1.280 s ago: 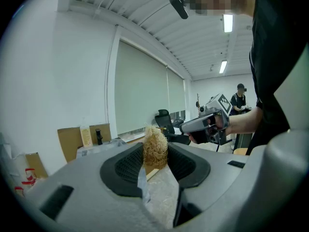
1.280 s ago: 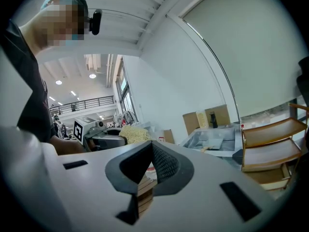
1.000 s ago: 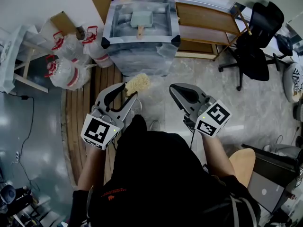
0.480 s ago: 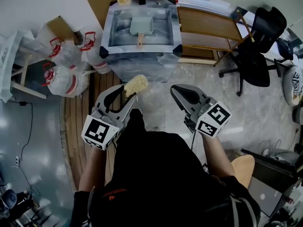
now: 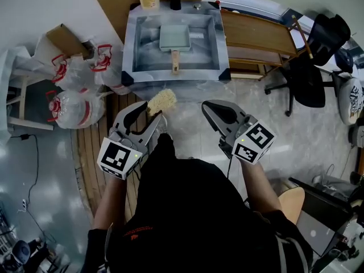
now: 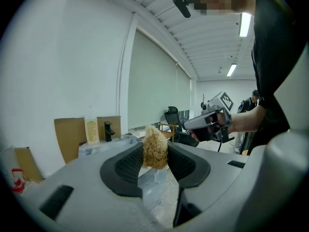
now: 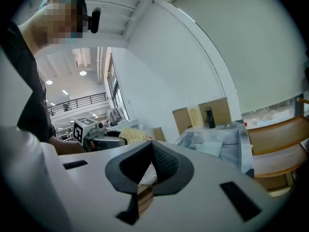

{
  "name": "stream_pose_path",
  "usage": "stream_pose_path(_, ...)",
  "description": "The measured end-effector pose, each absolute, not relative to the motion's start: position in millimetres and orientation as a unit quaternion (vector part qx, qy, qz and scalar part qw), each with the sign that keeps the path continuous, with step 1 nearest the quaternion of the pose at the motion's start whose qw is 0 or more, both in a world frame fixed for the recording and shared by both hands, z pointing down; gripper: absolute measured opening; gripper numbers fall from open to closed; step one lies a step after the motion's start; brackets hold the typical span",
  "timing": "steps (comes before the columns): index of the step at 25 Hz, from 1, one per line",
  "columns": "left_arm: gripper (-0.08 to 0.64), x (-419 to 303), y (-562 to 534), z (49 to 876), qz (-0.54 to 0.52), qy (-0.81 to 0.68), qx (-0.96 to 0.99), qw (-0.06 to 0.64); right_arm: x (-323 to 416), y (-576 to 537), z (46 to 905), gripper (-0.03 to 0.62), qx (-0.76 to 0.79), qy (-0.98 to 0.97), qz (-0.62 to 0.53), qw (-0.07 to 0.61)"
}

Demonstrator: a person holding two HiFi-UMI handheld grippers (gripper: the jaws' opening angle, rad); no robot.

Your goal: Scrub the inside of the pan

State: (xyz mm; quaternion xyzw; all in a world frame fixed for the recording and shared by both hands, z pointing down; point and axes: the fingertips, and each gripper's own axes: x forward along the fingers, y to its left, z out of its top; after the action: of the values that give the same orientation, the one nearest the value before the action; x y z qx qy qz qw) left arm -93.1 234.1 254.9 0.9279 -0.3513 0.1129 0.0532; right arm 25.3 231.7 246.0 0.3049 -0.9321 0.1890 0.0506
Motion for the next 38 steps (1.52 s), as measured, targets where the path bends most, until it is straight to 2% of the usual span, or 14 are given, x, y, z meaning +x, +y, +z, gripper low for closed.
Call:
stream_pose_path(19, 0.158, -169.8, 55.2, 267.7, 0.108, -0.302, 0.945, 0.066, -48.4, 71.3, 259.9, 0.005, 0.350, -0.907, 0.214, 0.093)
stream_pose_path(38, 0.159, -140.2, -13.6, 293.0, 0.136, -0.306, 0.939, 0.082, -15.0, -1.2, 289.3, 0.005, 0.340, -0.904, 0.237, 0.105)
